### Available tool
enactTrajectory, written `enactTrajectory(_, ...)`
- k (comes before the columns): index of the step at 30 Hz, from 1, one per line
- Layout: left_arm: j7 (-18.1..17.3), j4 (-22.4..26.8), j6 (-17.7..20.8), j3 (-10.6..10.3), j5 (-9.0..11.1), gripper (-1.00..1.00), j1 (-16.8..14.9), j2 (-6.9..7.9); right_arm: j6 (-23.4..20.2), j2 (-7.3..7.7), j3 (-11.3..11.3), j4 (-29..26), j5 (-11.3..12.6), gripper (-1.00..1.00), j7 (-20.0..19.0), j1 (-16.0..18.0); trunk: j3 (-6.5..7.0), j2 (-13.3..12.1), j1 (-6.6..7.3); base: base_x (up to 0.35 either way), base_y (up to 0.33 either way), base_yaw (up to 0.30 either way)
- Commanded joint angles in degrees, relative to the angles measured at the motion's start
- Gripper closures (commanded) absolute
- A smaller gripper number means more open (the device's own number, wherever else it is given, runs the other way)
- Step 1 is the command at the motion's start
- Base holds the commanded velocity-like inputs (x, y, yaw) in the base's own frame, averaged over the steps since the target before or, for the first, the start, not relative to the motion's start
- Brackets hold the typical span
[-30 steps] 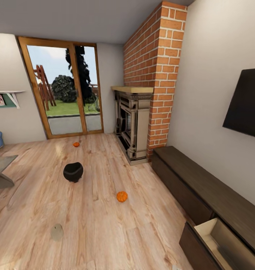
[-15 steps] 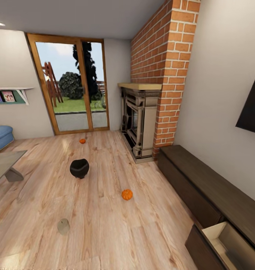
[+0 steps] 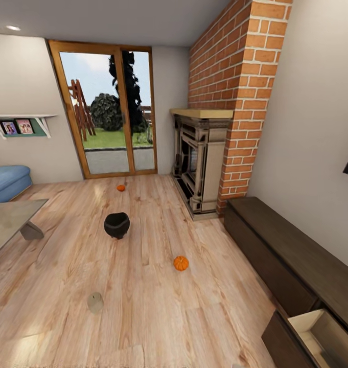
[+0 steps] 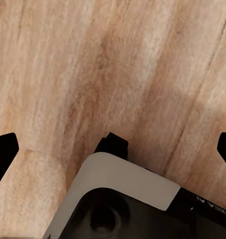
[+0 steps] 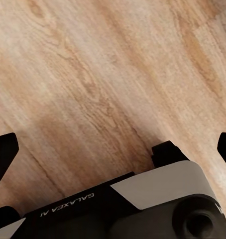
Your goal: Place each of the two pumpkins and all three candles from the living room inside a cabinet in the living room (use any cabinet), then make sure every cabinet is closed, and position the cauldron so it is next to a table in the living room.
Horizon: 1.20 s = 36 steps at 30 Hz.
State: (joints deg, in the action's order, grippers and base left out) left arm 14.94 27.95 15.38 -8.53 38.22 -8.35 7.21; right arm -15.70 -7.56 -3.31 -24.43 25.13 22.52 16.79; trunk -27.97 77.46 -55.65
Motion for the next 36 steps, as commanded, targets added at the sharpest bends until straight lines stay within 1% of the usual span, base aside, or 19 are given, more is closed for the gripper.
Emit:
enactTrajectory(1, 0.0, 0.0, 0.0, 0.0, -0.1, -1.00, 0.0, 0.00, 0.0, 0.00, 0.0, 0.0, 0.0, -1.00, 0.0, 0.0, -0.09, 0.0, 0.00, 0.000, 0.000, 0.118)
enactTrajectory(7, 0.0, 0.0, 0.0, 0.0, -0.2, -1.00, 0.0, 0.00, 0.4, 0.06, -0.1, 0.0, -0.1, -1.00, 0.0, 0.0, -0.58, 0.0, 0.00, 0.000, 0.000, 0.110)
enactTrajectory(16, 0.0, 0.0, 0.0, 0.0, -0.2, -1.00, 0.0, 0.00, 0.8, 0.05, -0.2, -0.1, -0.2, -1.00, 0.1, 0.0, -0.69, 0.0, 0.00, 0.000, 0.093, 0.055)
enactTrajectory(26, 0.0, 0.0, -0.1, -0.1, -0.2, -1.00, 0.0, -0.08, 0.8, 0.00, -0.2, -0.1, -0.2, -1.00, 0.4, 0.0, -0.70, 0.0, 0.00, -0.019, 0.011, 0.264)
enactTrajectory(36, 0.0, 0.0, -0.1, -0.1, -0.2, -1.00, 0.0, -0.12, 0.8, 0.00, -0.2, -0.1, -0.3, -1.00, 0.5, 0.0, -0.70, 0.0, 0.00, -0.260, 0.000, 0.282)
